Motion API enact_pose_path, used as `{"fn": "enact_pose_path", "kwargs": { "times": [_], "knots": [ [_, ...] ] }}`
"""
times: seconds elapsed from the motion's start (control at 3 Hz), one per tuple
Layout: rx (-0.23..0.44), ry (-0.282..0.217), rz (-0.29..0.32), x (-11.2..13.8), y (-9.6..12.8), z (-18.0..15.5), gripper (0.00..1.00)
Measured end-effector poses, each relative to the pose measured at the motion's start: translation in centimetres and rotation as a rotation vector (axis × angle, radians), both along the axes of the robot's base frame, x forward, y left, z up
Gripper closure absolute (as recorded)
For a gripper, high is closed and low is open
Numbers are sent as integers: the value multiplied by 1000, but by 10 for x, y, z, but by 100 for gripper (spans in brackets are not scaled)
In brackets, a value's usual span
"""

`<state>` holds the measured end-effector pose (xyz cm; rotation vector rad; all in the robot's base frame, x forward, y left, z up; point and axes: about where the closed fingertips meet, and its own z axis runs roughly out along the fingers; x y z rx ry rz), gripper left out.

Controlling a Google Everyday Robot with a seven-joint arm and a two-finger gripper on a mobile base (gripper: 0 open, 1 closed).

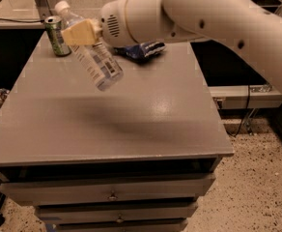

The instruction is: Place blue plastic bottle upright

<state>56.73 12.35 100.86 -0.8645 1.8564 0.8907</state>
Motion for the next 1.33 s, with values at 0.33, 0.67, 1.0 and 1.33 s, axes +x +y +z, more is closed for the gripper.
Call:
{"fn": "enact_pose_path", "kwargs": {
  "times": [0.33,0.67,1.0,1.33],
  "knots": [
    [210,-26,37,10,-35,18,100],
    [236,-103,82,0,-34,26,100],
    [233,-107,86,-1,-32,28,100],
    [286,-140,98,-3,-33,29,100]
  ]
}}
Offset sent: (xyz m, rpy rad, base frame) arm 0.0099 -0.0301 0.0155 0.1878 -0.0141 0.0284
